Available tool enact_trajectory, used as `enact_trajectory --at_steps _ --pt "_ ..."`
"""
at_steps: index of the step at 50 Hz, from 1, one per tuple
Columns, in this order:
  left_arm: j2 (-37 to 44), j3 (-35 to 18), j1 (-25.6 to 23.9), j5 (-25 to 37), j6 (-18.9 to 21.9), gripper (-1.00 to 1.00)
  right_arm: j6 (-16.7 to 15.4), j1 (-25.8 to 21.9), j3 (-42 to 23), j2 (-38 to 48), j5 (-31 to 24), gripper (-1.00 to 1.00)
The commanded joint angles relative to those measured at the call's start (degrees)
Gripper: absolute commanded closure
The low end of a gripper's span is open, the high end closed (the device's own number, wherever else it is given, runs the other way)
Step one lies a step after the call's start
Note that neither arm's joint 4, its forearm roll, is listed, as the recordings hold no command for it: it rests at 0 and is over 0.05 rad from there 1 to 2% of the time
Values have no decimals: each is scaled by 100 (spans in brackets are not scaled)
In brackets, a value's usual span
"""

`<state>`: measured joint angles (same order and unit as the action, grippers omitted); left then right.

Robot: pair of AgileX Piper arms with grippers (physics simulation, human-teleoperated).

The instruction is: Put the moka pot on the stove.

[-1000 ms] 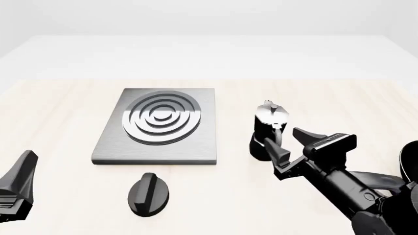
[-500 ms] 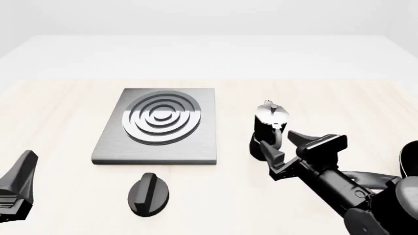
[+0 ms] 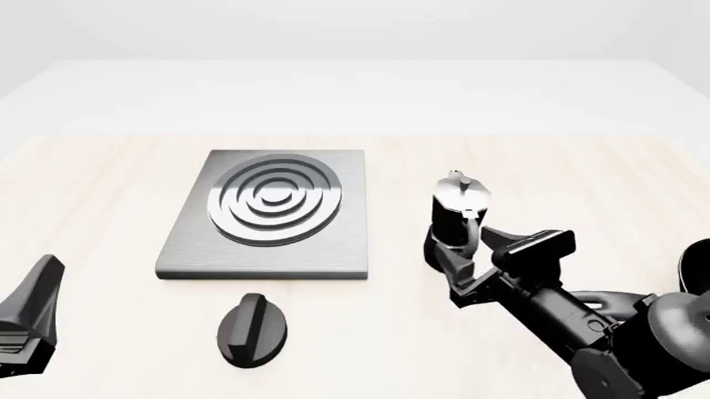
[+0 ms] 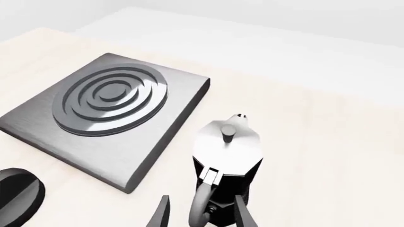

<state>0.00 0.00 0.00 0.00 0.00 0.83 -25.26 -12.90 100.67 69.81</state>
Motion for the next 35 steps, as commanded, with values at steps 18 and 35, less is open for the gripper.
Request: enact_trajectory --at_steps 18,35 --pt "0 0 0 0 0 -100 -113 -70 107 -367 -65 100" --pt "0 0 0 0 0 -100 -599 -79 155 -1332 -578 100"
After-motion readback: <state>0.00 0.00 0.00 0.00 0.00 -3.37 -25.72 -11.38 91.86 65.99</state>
